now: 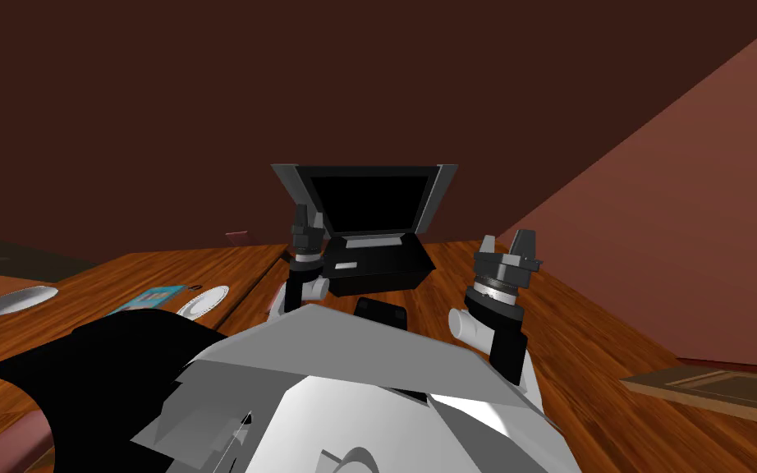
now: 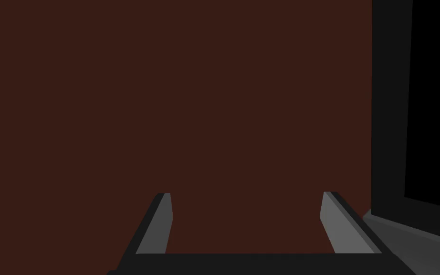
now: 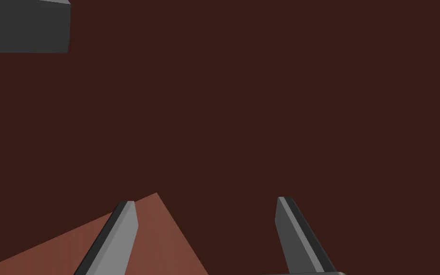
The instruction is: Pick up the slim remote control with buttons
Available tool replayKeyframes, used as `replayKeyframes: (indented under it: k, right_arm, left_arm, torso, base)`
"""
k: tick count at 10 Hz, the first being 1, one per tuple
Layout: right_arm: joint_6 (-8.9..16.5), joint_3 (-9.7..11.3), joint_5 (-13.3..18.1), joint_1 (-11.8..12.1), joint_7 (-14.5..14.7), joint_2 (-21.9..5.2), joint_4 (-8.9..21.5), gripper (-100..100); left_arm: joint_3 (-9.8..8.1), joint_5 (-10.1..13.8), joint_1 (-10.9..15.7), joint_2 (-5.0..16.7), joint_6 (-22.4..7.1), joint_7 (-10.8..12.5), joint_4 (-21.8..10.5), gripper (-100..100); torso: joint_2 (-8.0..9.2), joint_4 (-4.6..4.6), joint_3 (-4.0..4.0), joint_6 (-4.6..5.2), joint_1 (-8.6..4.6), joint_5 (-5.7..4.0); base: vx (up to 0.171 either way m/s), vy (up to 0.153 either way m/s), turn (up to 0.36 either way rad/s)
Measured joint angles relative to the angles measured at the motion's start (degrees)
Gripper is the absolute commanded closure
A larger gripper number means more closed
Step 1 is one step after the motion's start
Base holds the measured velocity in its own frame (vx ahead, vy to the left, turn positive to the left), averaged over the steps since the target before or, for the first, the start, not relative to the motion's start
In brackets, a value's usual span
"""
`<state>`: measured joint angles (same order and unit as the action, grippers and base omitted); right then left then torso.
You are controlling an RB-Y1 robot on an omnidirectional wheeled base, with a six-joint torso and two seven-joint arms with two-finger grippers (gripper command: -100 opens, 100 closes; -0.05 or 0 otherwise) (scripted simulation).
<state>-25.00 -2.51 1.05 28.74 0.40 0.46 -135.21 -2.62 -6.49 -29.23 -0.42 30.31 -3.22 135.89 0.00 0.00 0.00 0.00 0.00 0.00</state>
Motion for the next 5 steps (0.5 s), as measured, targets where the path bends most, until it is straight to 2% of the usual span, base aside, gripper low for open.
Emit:
replayKeyframes:
  k: [2,5]
  right_arm:
    - [0.0,0.0,0.0,0.0,0.0,0.0,0.0,0]
    - [0.0,0.0,0.0,0.0,0.0,0.0,0.0,0]
  left_arm:
    - [-0.58,-0.3,-0.1,2.1,-0.6,-0.1,-0.8,-100]
    - [-1.71,-1.1,-1.0,5.4,-3.4,-0.3,-2.2,-100]
  torso:
    - [0.00,0.00,0.00,0.02,0.05,0.01]
    - [0.10,0.02,0.05,0.01,0.07,0.01]
  base:
    - [-0.003,0.009,-0.163]
    - [-0.026,0.012,-0.210]
